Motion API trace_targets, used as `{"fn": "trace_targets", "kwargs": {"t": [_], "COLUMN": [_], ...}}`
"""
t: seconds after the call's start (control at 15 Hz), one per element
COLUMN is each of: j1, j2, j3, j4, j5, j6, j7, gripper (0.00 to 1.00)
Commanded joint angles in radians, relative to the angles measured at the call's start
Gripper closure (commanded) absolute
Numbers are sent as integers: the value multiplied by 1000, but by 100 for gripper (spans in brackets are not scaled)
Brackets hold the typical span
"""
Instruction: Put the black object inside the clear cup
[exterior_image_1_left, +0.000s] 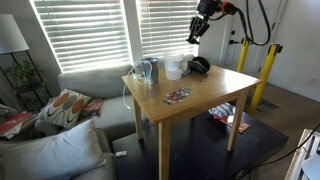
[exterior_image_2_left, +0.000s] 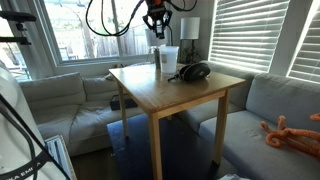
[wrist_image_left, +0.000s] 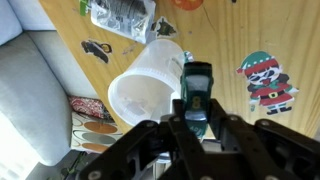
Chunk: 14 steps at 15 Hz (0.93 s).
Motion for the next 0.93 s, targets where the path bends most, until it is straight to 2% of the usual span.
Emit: {"fn": "trace_targets", "kwargs": {"t": [0.0,0.27,0.6,0.87], "j1": [-5,-15,-36,-52], "j2": [87,163,247,292], "j3": [11,39,74,92], "j4": [94,135,146,146], "j5": [102,146,107,98], "j6": [12,69,187,214], "j7": [25,74,171,223], "gripper": [93,93,93,93]}}
